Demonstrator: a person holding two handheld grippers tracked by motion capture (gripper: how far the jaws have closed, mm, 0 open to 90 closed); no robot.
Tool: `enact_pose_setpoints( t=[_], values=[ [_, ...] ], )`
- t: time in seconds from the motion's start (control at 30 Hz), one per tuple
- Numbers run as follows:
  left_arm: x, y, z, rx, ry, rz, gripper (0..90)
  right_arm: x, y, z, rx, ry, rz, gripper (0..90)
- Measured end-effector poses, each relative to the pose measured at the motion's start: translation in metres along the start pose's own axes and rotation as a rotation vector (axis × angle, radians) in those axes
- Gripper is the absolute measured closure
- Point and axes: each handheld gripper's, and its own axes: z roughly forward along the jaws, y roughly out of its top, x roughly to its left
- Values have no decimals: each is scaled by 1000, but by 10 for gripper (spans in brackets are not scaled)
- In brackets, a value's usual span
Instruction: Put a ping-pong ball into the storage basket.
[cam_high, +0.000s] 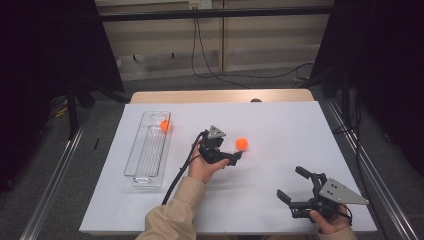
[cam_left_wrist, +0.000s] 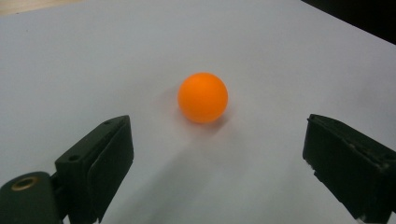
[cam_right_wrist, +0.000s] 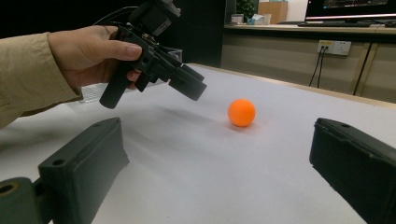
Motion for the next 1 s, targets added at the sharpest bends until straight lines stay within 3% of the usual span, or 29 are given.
enact_pose_setpoints(
  t=[1.0],
  values=[
    [0, 2, 14, 16, 15, -1, 86, 0, 0, 0, 0, 2, -1, 26]
  ],
)
